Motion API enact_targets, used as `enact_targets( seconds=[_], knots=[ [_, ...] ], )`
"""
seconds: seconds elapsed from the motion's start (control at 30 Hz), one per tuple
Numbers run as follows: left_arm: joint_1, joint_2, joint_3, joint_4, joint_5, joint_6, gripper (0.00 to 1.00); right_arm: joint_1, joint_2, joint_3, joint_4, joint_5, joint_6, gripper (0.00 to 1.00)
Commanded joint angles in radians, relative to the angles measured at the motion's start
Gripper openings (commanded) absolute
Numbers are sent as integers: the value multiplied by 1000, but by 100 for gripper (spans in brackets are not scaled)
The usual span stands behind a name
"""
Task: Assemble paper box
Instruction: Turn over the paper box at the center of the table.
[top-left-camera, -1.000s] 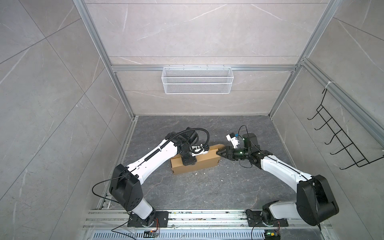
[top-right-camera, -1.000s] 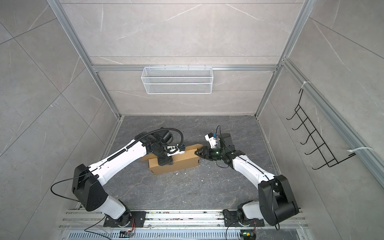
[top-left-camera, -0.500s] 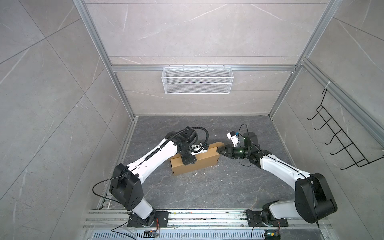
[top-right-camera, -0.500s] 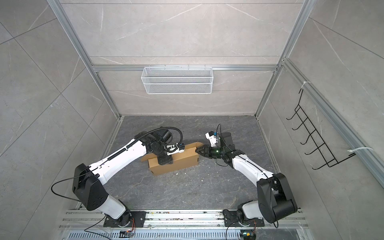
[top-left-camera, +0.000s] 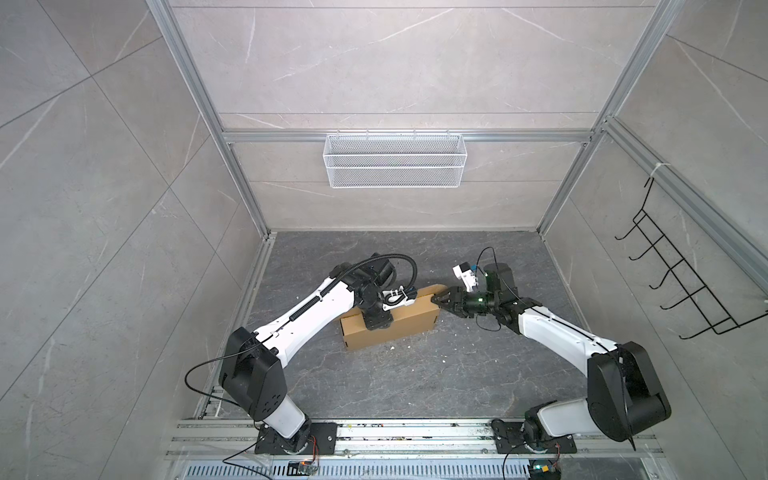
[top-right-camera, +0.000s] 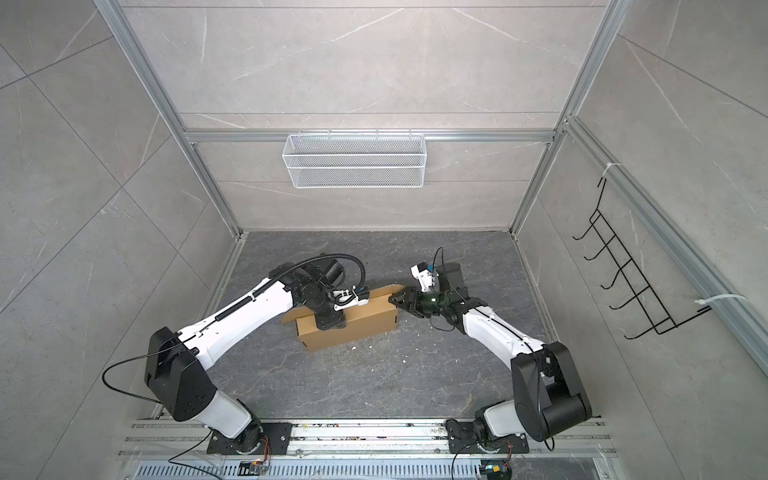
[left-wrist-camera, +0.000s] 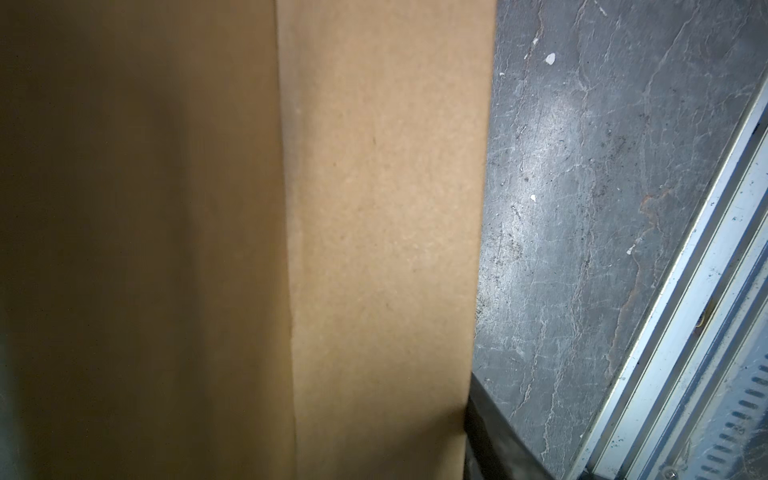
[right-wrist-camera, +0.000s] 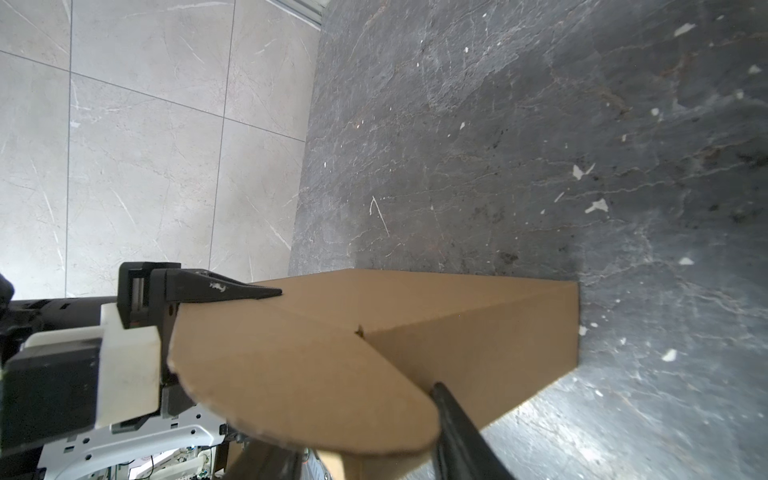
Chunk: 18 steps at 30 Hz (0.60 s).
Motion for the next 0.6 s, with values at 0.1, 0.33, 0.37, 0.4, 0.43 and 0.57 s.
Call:
enact_targets(
  seconds=[0.1,0.33,0.37,0.4,0.43,0.57],
  knots=[
    [-15,57,-28,26,59,22,34,13,51,-54,11,39,5,34],
    [-13,63,-22,32,30,11,45,13,63,-94,23,39,7,32],
    [-14,64,-22,32,26,13,45,12,62,-91,22,38,5,32],
    [-13,63,-22,34,25,12,45,13,63,-86,13,39,0,32],
    [-14,66,-20,34,24,11,44,14,67,-82,2,41,-8,32],
    [-13,69,-19,43,23,14,42,14,72,-71,-49,68,-53,30]
  ],
)
